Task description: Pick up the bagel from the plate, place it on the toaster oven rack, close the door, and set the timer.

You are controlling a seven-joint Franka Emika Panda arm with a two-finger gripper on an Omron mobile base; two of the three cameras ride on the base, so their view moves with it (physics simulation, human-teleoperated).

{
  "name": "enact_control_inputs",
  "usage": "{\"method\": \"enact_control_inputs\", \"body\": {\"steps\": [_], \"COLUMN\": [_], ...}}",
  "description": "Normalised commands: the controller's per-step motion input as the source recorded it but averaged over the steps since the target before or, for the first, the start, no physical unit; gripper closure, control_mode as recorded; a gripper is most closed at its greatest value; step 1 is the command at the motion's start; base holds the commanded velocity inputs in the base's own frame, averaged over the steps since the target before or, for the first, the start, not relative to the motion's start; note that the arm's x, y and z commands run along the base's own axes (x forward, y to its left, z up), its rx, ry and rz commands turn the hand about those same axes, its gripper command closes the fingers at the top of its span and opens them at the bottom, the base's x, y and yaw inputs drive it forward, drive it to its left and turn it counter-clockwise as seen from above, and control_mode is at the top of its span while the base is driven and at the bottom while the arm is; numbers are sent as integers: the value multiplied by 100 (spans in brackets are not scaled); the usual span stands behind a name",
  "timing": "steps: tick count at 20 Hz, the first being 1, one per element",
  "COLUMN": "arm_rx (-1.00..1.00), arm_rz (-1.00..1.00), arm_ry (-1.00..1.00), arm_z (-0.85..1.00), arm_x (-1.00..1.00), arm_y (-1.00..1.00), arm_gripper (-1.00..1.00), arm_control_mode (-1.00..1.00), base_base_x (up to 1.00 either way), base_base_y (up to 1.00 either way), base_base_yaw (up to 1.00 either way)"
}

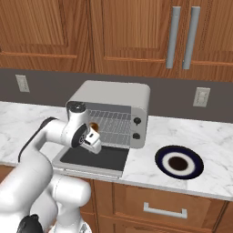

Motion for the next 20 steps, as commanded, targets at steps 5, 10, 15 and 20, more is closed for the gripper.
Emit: {"method": "enact_control_inputs", "body": {"steps": [5,10,15,20], "arm_rx": [0,0,0,0], "arm_rz": [10,9,6,4], "arm_ry": [11,4,0,0], "arm_z": [-22,-24,-3,0], "arm_x": [33,48,62,70], "arm_y": [0,1,8,14], "arm_gripper": [-100,-100,-100,-100], "arm_control_mode": [-100,-100,-100,-100], "base_base_x": [0,0,0,0], "base_base_y": [0,0,0,0], "base_base_yaw": [0,0,0,0]}}
